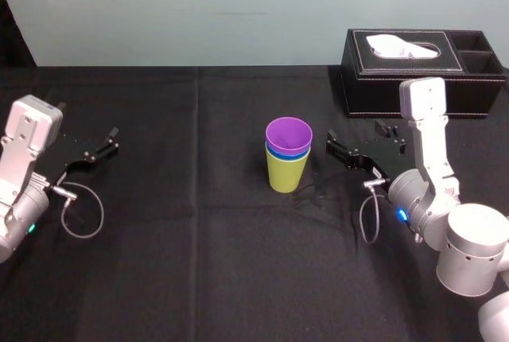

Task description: Stack the three plastic cups sequentially using one hand.

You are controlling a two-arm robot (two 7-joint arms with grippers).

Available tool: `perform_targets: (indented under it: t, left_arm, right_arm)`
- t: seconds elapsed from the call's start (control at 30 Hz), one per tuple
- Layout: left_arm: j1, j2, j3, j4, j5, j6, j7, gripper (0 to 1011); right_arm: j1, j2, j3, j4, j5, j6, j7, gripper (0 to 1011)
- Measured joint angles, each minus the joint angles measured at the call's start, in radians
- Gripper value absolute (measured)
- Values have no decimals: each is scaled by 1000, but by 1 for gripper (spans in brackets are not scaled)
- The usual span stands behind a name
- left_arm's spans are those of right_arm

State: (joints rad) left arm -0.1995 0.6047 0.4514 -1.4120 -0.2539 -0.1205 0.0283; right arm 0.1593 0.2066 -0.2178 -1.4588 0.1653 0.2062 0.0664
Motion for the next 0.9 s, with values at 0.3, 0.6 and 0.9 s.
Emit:
perform_targets:
  t: [0.3,0.6,0.9]
  left_arm:
    - [0,0,0,0,0,0,0,1011]
    - [0,0,0,0,0,0,0,1011]
    - [0,0,0,0,0,0,0,1011]
  right_arm:
    - [0,0,0,0,0,0,0,1004]
    - [0,0,0,0,0,0,0,1004]
    - [0,0,0,0,0,0,0,1004]
